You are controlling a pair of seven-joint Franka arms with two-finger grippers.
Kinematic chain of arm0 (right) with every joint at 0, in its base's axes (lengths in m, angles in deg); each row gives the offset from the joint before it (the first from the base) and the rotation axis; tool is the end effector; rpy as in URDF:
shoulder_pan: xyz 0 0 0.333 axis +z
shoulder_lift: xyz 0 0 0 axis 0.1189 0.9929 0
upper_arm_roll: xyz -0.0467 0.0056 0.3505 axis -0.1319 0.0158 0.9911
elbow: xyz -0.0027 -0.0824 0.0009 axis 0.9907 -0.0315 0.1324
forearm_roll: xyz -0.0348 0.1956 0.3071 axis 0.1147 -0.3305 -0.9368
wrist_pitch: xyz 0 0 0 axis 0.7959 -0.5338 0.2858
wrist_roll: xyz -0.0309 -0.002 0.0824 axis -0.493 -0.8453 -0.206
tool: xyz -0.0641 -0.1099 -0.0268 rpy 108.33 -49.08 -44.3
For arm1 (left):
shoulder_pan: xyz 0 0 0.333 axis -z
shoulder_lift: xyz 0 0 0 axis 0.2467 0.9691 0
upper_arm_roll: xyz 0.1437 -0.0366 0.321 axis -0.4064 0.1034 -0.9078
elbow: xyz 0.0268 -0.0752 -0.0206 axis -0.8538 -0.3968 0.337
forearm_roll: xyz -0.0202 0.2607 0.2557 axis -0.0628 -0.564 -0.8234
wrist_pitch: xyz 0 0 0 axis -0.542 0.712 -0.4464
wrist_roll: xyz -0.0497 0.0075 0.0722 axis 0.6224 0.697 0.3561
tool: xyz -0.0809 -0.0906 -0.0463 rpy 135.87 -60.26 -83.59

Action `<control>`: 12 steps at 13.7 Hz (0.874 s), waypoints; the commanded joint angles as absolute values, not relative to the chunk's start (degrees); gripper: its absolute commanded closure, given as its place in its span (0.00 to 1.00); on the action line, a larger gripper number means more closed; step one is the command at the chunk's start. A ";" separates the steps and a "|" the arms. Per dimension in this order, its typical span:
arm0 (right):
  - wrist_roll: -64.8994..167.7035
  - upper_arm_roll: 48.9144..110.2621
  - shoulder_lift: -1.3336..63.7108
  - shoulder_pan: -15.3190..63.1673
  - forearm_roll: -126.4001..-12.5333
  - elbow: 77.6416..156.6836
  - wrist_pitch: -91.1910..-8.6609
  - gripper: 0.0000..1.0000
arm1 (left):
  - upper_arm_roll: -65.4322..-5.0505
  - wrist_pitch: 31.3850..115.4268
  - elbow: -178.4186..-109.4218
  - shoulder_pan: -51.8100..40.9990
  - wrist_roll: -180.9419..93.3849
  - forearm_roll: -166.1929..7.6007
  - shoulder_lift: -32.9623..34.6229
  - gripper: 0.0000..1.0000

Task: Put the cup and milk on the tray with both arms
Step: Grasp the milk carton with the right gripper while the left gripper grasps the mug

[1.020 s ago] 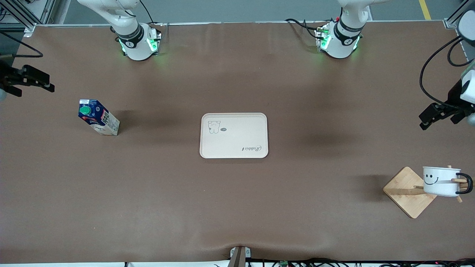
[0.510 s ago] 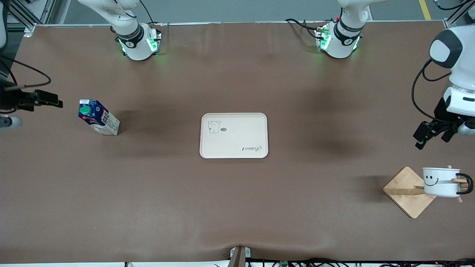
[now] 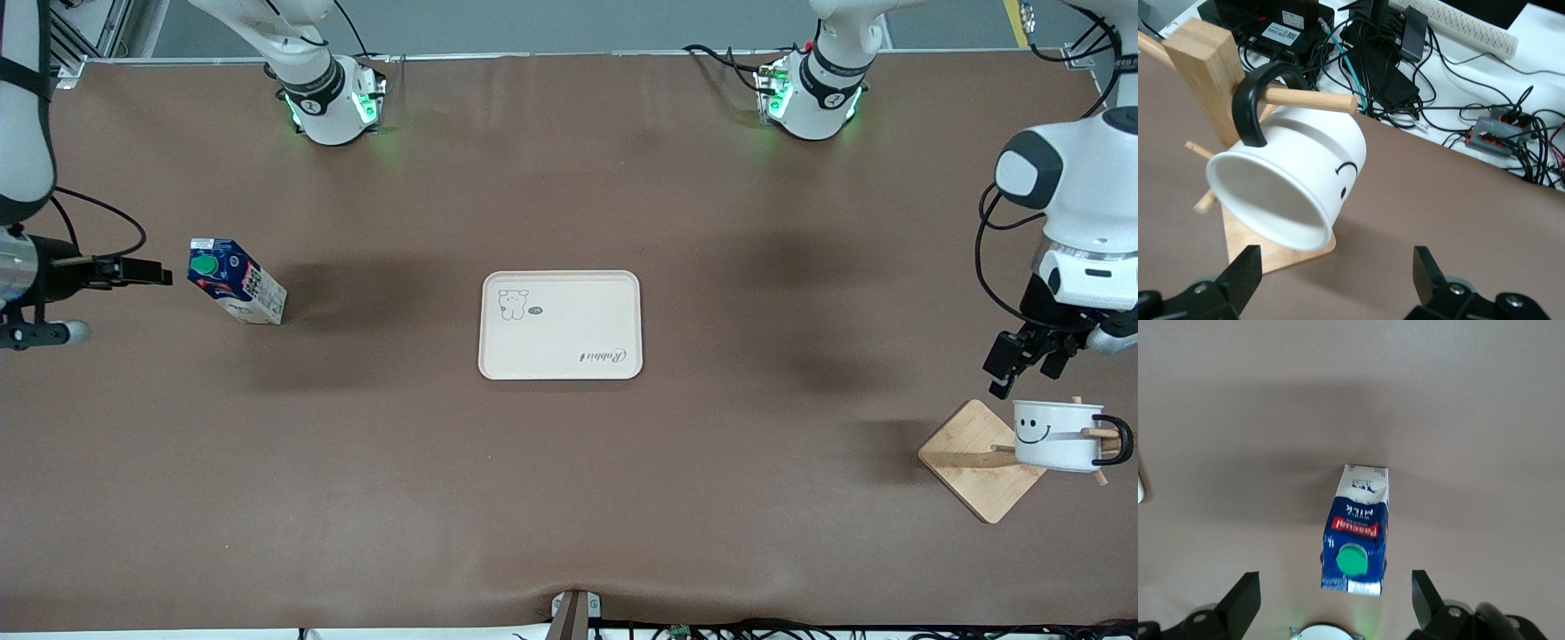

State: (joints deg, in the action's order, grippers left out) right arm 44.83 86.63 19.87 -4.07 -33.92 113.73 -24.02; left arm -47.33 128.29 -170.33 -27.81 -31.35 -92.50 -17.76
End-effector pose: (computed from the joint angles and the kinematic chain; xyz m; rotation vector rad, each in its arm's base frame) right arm 0.5562 -0.0891 0.4814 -3.0189 -0.0554 0.4648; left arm 0.5873 0.0729 0.4454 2.8643 0.5728 1.0283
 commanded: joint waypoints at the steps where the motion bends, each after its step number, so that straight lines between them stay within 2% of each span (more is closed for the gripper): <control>1: 44.39 87.24 16.70 -4.51 -33.06 122.00 -27.99 0.00 | -46.89 134.73 -169.10 -29.22 -31.16 -91.63 -13.38 0.00; 4: 44.39 87.32 14.68 -4.60 -33.06 129.64 -33.42 0.00 | -46.89 135.19 -167.00 -29.31 -31.24 -91.63 -11.79 0.00; 6: 44.31 87.23 13.61 -4.60 -32.80 133.88 -36.95 0.00 | -46.89 135.19 -166.47 -29.22 -31.24 -91.72 -11.17 0.15; 8: 44.65 87.15 13.70 -5.21 -32.71 134.77 -36.96 0.00 | -46.89 135.19 -165.94 -29.31 -31.77 -91.72 -10.82 0.28; 10: 48.50 87.15 13.96 -5.83 -32.62 135.73 -37.05 0.00 | -46.89 135.19 -165.94 -29.31 -31.95 -91.72 -10.73 0.54; 12: 53.86 87.23 14.05 -5.31 -30.61 136.79 -37.14 0.00 | -46.97 135.19 -165.85 -29.22 -32.21 -91.89 -10.38 0.73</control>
